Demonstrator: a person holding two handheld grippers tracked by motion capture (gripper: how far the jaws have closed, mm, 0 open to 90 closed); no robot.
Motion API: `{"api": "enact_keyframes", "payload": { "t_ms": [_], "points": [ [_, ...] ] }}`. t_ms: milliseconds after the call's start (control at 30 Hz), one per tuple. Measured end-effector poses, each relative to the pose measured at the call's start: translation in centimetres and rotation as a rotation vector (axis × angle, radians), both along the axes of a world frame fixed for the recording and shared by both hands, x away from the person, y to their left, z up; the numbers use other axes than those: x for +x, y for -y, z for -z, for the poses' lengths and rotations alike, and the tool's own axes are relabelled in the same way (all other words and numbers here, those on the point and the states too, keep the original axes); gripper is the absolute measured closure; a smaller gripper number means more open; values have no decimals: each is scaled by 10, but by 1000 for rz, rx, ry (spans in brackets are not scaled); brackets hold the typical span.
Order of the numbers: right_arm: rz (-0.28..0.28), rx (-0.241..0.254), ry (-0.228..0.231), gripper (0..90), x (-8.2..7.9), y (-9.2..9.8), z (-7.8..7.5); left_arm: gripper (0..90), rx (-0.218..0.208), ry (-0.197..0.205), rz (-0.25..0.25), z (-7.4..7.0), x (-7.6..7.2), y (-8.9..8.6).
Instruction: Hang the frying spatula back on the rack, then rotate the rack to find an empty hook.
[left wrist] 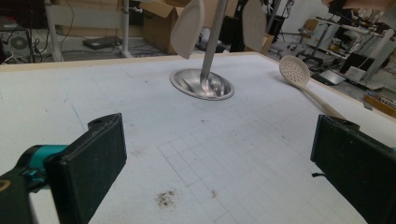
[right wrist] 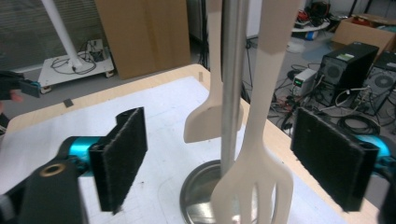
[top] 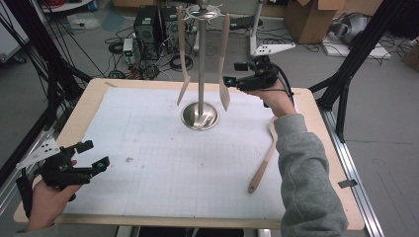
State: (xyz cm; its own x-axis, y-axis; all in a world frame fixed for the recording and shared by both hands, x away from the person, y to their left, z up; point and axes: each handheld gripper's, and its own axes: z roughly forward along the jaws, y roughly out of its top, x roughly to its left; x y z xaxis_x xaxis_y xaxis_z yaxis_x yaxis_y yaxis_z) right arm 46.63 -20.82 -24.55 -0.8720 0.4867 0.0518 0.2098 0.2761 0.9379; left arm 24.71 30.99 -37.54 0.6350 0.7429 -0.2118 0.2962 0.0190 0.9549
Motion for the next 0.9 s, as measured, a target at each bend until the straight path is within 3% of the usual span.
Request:
{"api": "enact_keyframes", "payload": {
  "t_ms": [667,833,900],
  "points": [
    [16,39,25,171,-9,20,-14,39,0,-1,13,0,2,4],
    [23,42,42,306,-11,28,-19,39,2,-4,16,1,2,5],
    [20,47,43,402,-11,30,-21,39,2,-4,17,1,3,6]
  ]
}}
